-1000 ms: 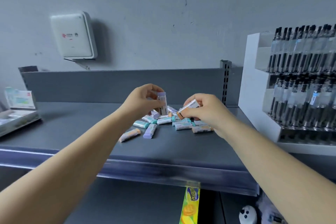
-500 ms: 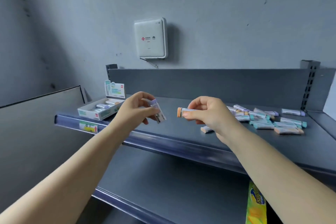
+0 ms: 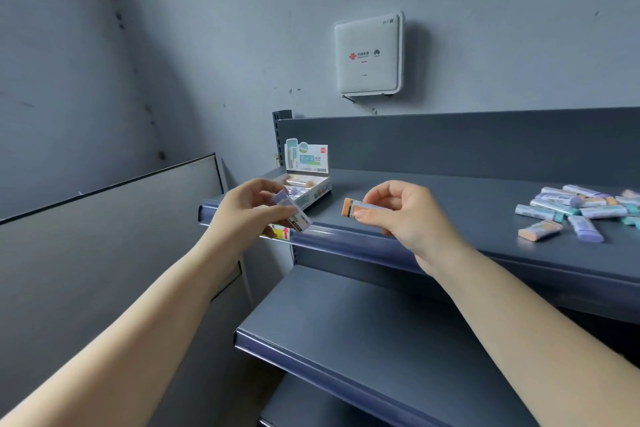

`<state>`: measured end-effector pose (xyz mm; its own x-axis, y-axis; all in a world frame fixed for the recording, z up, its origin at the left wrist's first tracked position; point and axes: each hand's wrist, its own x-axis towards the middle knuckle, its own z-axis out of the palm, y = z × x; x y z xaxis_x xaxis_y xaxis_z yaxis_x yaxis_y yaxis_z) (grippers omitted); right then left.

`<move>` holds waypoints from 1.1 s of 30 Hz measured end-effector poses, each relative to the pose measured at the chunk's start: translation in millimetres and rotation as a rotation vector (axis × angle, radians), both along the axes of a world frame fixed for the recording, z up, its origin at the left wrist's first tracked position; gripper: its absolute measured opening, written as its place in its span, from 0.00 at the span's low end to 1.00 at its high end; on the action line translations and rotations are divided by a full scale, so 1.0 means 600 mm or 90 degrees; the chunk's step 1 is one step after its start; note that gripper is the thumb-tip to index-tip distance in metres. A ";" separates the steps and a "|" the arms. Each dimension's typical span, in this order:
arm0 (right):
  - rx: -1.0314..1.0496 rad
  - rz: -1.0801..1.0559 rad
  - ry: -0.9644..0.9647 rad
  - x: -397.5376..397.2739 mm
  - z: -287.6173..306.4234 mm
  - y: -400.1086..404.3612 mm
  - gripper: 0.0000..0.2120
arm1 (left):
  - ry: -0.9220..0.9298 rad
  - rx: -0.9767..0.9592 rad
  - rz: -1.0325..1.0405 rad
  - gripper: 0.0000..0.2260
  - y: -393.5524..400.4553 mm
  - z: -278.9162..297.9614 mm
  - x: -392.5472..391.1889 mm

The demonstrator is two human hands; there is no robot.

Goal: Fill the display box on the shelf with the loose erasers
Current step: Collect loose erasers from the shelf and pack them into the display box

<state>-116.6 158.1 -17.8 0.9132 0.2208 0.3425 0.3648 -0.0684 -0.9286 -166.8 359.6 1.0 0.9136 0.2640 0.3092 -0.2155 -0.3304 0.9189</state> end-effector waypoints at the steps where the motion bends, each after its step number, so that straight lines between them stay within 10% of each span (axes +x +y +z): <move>1: 0.002 -0.006 -0.001 0.002 -0.004 0.011 0.10 | -0.002 -0.005 0.006 0.07 0.011 -0.004 0.002; 33: -0.197 -0.082 -0.079 0.314 0.035 0.213 0.10 | 0.006 0.020 -0.035 0.04 0.194 0.008 0.342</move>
<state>71.7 285.6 3.2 0.8959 0.2168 0.3877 0.4436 -0.3919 -0.8060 38.4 476.2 5.9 0.9294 0.2038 0.3077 -0.2253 -0.3470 0.9104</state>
